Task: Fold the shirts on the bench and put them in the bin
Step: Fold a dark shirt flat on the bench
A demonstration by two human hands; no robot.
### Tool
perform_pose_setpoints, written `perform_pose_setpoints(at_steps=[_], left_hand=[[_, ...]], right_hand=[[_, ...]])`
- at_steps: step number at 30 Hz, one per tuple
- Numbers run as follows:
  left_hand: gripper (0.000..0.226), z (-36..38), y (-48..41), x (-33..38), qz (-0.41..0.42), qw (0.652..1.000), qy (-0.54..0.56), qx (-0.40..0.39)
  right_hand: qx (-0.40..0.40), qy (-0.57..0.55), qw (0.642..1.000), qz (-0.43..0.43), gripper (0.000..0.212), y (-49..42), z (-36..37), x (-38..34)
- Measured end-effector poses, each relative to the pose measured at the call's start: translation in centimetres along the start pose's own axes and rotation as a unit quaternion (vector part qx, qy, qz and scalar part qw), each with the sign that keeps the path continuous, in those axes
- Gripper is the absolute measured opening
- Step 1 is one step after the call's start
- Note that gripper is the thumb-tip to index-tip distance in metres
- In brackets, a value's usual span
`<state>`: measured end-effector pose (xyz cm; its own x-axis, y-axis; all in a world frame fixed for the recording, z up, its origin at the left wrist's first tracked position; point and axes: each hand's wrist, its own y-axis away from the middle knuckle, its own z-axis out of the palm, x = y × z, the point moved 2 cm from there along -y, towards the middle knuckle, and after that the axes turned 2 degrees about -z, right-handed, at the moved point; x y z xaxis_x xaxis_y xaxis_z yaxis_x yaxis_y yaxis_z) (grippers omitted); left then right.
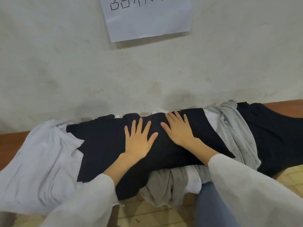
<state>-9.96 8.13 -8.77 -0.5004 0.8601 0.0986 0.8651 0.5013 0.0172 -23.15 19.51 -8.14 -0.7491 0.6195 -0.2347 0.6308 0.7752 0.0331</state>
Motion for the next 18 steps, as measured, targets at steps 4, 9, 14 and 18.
perform_pose_setpoints(at_steps=[4, 9, 14, 18], left_hand=[[0.075, 0.3, 0.6, 0.0, -0.027, 0.999, -0.012, -0.026], [0.062, -0.9, 4.9, 3.3, 0.042, 0.999, 0.035, 0.006], [0.082, -0.8, 7.8, 9.5, 0.203, 0.976, 0.07, -0.036], [0.07, 0.1, 8.0, 12.9, 0.13, 0.991, 0.015, -0.04]], right_hand=[[0.042, -0.144, 0.989, 0.007, 0.057, 1.5, -2.2, 0.5], [0.042, -0.21, 0.955, 0.207, 0.046, 7.7, -5.0, 6.5], [-0.028, -0.201, 0.938, 0.281, 0.025, 12.1, -6.6, 10.2], [-0.068, -0.279, 0.899, 0.331, 0.029, 12.5, -6.6, 10.6]])
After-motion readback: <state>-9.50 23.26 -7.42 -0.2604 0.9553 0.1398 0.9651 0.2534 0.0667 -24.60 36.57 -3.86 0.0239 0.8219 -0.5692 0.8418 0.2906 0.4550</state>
